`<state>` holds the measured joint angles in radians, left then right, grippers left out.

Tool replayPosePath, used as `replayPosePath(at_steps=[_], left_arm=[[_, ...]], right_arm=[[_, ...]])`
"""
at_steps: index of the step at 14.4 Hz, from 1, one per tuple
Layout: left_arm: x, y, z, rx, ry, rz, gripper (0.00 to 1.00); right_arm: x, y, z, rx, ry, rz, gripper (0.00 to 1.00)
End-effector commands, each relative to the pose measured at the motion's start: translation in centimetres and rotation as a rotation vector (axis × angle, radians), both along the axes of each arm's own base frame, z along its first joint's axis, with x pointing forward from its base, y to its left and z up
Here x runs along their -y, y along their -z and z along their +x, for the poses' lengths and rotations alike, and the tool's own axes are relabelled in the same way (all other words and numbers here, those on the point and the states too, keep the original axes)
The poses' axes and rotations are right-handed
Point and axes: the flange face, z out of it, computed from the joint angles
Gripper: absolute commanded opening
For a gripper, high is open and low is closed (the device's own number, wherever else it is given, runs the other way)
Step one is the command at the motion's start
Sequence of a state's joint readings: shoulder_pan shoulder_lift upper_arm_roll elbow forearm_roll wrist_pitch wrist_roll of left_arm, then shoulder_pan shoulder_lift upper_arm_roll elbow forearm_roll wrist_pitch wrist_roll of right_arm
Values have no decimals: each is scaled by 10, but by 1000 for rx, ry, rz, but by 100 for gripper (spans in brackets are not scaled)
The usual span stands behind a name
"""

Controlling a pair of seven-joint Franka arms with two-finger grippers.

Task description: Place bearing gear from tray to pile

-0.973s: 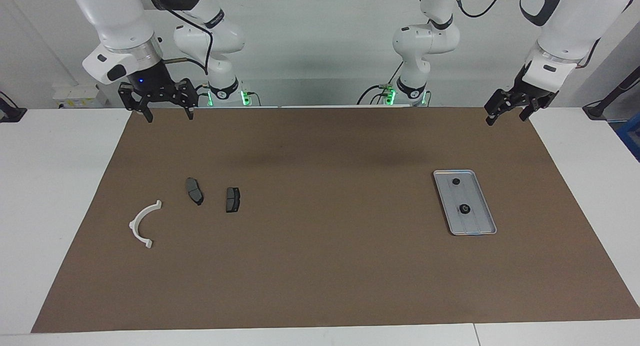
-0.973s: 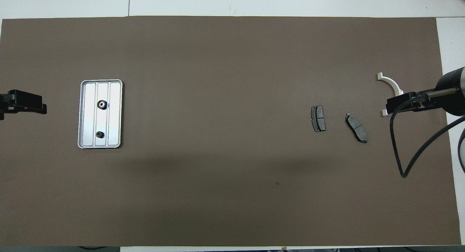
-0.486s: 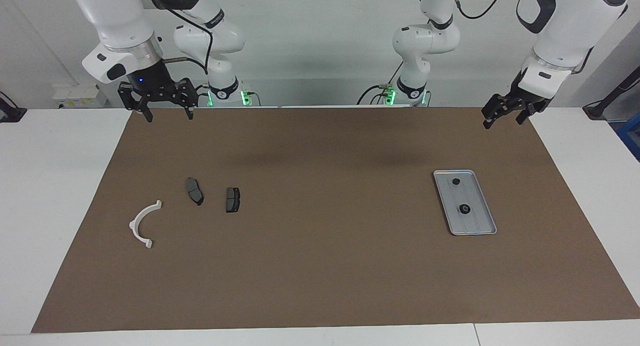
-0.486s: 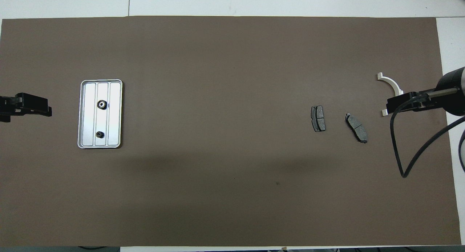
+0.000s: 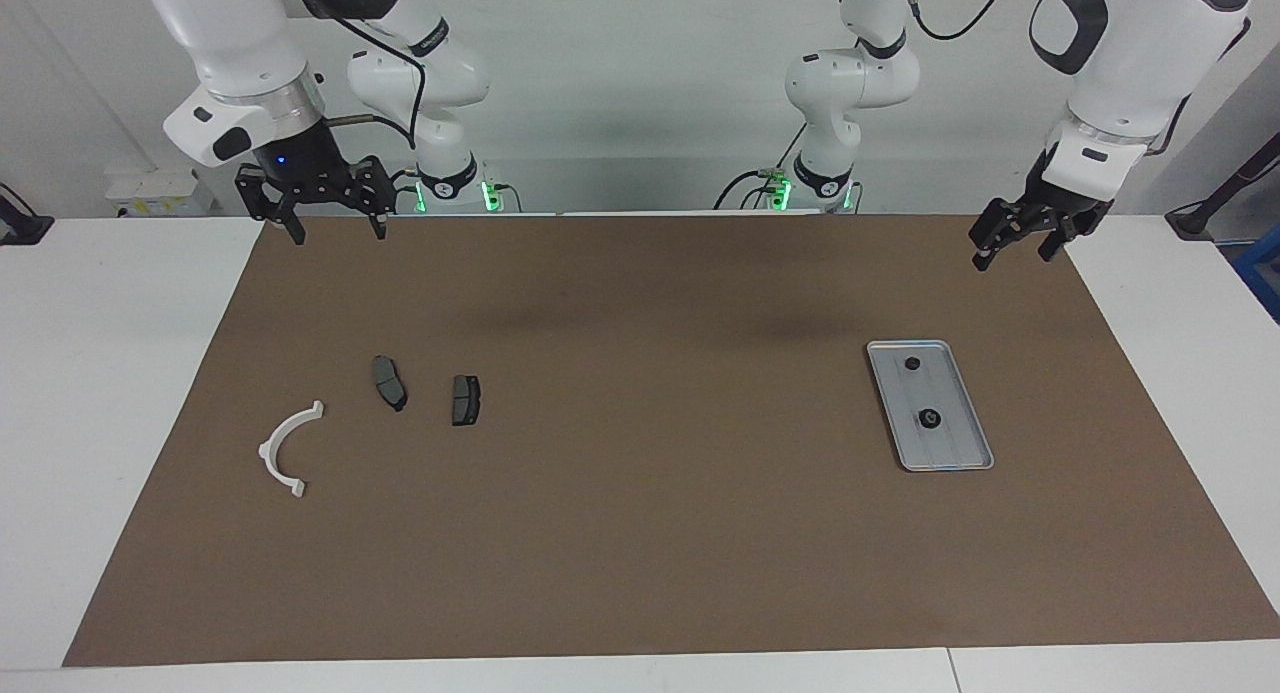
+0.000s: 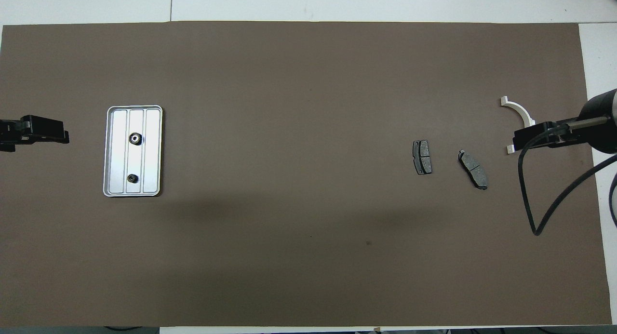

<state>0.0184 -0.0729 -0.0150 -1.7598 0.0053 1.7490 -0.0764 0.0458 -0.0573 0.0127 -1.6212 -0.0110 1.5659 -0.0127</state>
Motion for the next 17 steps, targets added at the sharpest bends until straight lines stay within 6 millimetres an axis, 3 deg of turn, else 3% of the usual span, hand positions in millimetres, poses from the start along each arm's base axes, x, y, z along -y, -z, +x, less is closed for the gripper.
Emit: replayPosePath(at_steps=[1,5,8,11,13,17], left_arm=[[-2,35,16,-8,-9,-5,100],[-2,93,42,-17,-11,-8,100],[-5,131,53,-25,-14,-9,100],[-6,164,59,-63,-22,-10,100],[-5,189,65,-85,-26,-11,78],[-4,244,59,-37,-84,-14,75]], right_arm=[[3,-3,-3,14,5,16,100],[-2,10,-7,20,59,18,100],[-8,39,-11,36,86,19,100],[-35,66,-10,24,45,19,100],[-51,88,-7,47,63,24,100],[-77,141,3,52,82,29,100]])
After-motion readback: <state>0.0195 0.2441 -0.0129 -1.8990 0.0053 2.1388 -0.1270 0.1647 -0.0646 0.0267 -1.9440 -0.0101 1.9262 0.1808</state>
